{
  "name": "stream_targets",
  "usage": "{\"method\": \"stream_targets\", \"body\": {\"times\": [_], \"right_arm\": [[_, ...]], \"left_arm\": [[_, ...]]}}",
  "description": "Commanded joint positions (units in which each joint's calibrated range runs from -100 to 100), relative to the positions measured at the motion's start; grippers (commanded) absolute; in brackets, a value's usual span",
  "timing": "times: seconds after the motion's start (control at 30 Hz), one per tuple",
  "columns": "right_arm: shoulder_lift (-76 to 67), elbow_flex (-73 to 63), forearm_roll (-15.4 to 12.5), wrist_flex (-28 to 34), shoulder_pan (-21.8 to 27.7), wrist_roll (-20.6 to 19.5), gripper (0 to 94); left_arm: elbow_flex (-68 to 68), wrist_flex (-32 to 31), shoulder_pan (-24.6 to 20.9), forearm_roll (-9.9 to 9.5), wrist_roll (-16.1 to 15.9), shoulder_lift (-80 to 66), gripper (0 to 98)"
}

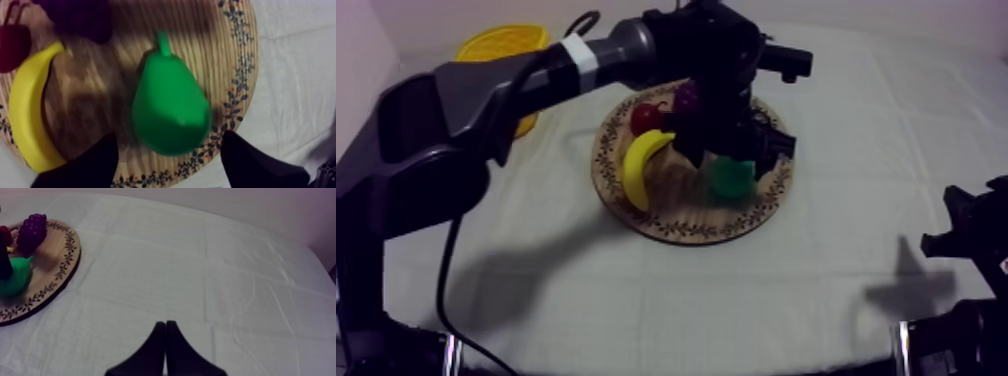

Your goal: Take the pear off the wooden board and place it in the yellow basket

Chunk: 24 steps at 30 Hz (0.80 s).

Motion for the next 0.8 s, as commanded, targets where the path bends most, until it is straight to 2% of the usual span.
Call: {"method": "stream_targets", "body": {"times": [0.0, 0.17, 0.3, 0.4, 0.57, 0.77], "right_arm": [[0.0, 0.0, 0.0, 0.1, 0.0, 0.0, 0.3], [0.0, 0.0, 0.0, 0.1, -0.1, 0.0, 0.3], [0.0, 0.0, 0.0, 0.1, -0.1, 0.0, 0.3], [0.0, 0.0, 0.0, 0.1, -0.1, 0.0, 0.3], [0.0, 0.0, 0.0, 0.1, -0.1, 0.0, 0.3], [0.0, 0.0, 0.0, 0.1, -0.1, 0.0, 0.3]], "left_arm": [[-3.9, 1.0, -0.1, 0.4, -0.5, 2.6, 73.8], [-6.4, 1.8, -1.0, 1.98, -1.8, 5.2, 72.6], [-6.0, 2.0, -2.0, 3.57, -2.5, 6.5, 60.1], [-6.4, 2.0, -2.0, 3.67, -3.2, 7.0, 51.0], [-7.7, 2.0, -1.4, 2.44, -3.8, 7.0, 43.3], [-4.0, 2.0, -1.0, -1.06, -4.2, 2.2, 40.8]]}}
